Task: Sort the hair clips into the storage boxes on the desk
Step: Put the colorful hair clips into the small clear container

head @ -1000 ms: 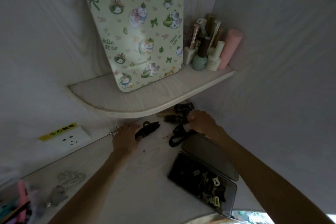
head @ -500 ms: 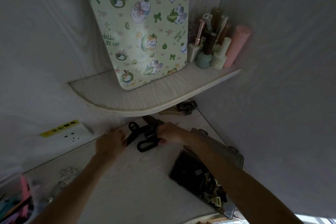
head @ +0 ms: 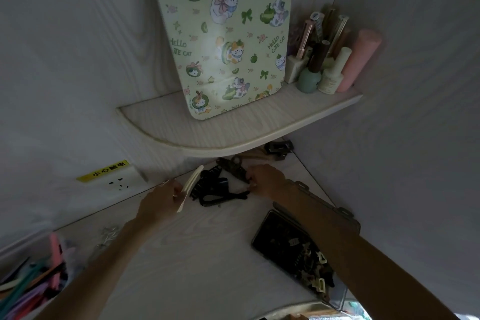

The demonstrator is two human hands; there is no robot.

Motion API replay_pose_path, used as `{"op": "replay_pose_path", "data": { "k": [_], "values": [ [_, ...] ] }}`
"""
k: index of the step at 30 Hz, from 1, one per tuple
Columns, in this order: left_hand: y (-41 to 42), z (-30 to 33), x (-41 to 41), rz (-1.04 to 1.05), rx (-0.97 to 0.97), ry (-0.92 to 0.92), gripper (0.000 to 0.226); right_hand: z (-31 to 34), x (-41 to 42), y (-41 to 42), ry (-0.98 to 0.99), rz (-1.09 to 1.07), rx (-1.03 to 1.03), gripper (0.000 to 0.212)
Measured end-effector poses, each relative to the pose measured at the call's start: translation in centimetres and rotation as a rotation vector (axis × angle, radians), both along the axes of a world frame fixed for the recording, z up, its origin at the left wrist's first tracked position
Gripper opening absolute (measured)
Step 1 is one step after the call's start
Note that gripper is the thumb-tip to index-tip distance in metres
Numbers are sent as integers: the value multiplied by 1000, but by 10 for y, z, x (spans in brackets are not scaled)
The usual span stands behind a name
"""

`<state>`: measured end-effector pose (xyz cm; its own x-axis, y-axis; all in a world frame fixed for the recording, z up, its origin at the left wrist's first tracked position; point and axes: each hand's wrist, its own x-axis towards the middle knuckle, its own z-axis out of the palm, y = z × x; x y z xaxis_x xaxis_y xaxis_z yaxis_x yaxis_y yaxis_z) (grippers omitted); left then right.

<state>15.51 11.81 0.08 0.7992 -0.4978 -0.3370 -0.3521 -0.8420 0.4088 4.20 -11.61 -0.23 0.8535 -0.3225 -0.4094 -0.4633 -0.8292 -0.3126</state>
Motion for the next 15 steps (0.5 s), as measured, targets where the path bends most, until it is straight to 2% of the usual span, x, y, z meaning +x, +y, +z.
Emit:
{"op": "replay_pose_path", "data": {
  "k": [7,11,15],
  "values": [
    [8,-1,-1,77,-65,63,16,-3,6,26,-29,67,13,23],
    [-1,-3,-6,62,-109,136,20,7,-2,16,-47,82,-31,29],
    [-10,-5,-16,90,-96,173,21,22,-12,7,-120,-25,-6,34]
  ]
}}
